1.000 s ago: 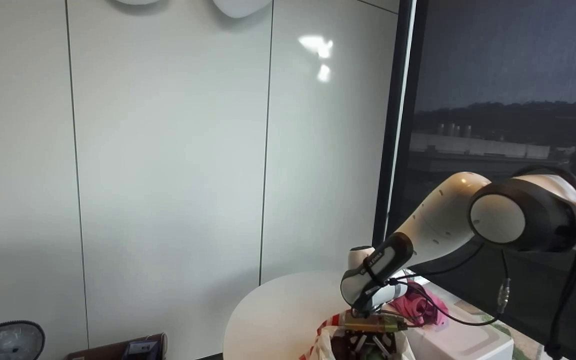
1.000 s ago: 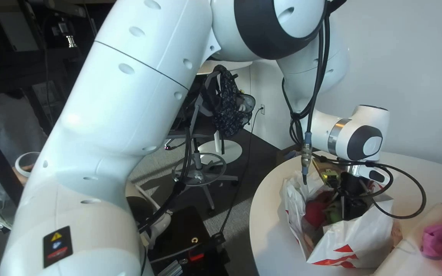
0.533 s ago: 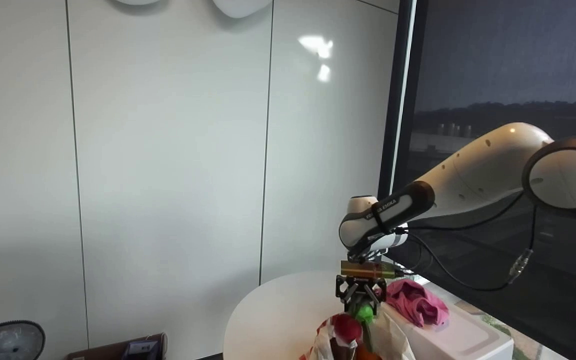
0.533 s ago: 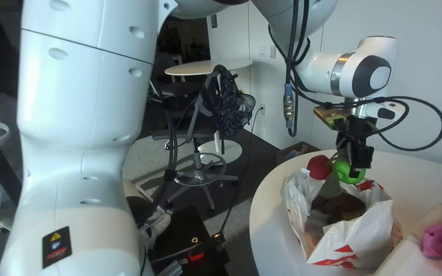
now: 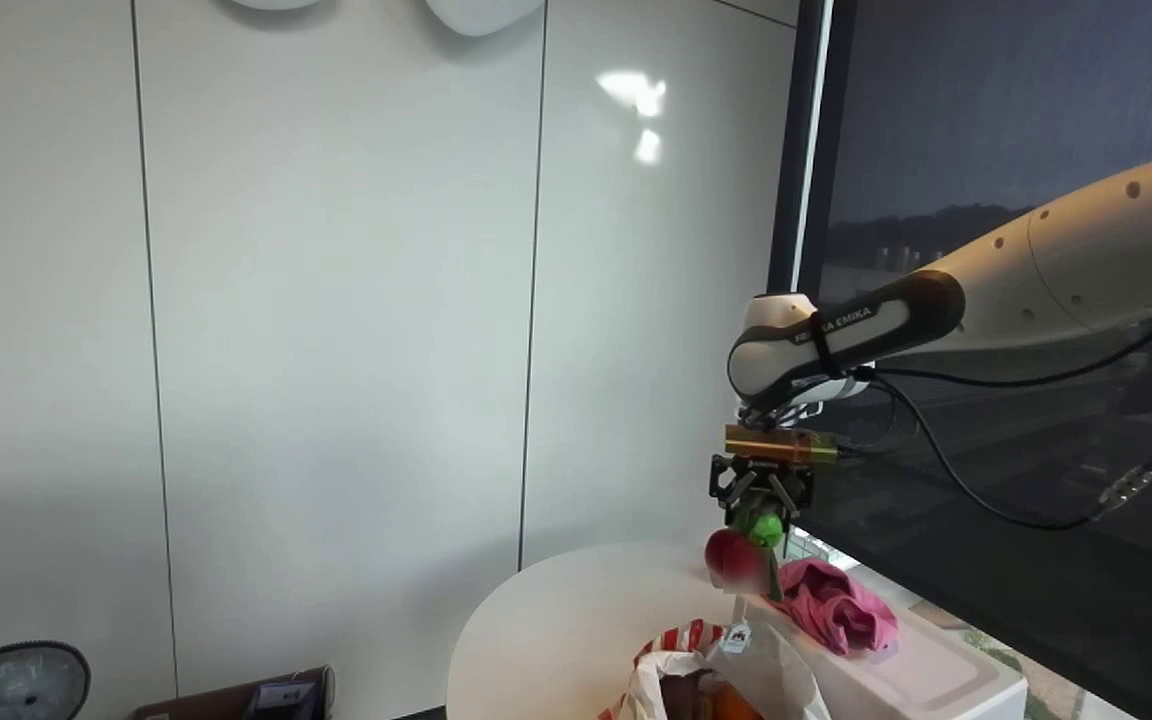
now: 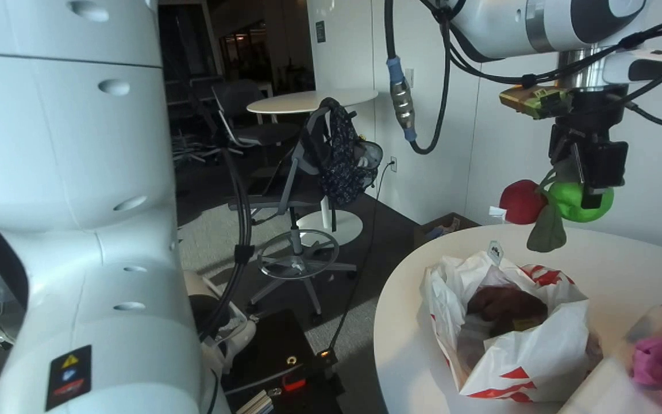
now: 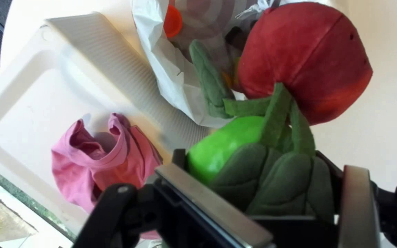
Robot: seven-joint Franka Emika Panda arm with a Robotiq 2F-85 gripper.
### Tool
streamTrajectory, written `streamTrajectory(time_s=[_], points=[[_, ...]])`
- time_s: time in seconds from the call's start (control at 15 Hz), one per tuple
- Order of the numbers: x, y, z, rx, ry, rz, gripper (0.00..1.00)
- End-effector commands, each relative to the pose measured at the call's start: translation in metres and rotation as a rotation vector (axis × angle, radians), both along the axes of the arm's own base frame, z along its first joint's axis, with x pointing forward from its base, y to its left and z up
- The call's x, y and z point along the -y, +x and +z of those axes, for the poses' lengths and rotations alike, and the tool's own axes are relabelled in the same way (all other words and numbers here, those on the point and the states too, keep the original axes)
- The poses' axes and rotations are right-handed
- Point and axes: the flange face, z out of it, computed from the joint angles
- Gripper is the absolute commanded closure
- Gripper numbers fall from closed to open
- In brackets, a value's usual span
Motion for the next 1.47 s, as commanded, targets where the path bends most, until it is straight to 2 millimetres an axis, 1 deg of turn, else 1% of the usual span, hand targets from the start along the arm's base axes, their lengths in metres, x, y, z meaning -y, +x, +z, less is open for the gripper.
streamTrajectory(time_s=[0.0, 0.13, 0.27, 0.4, 0.53, 0.8, 1.13, 1.33, 1.4], points=[[0.06, -0.001, -0.003, -0.006, -0.042, -0.119, 0.39], [0.103, -0.004, -0.02, -0.027, -0.062, -0.202, 0.39], [0.141, -0.007, -0.032, -0.018, -0.069, -0.287, 0.39], [0.17, -0.009, -0.038, 0.007, -0.085, -0.364, 0.39], [0.192, -0.011, -0.046, 0.02, -0.098, -0.426, 0.39], [0.217, -0.011, -0.076, 0.013, -0.159, -0.497, 0.39], [0.228, -0.011, -0.129, -0.046, -0.222, -0.533, 0.39], [0.237, -0.017, -0.159, -0.091, -0.273, -0.558, 0.39], [0.24, -0.019, -0.166, -0.101, -0.29, -0.562, 0.39]])
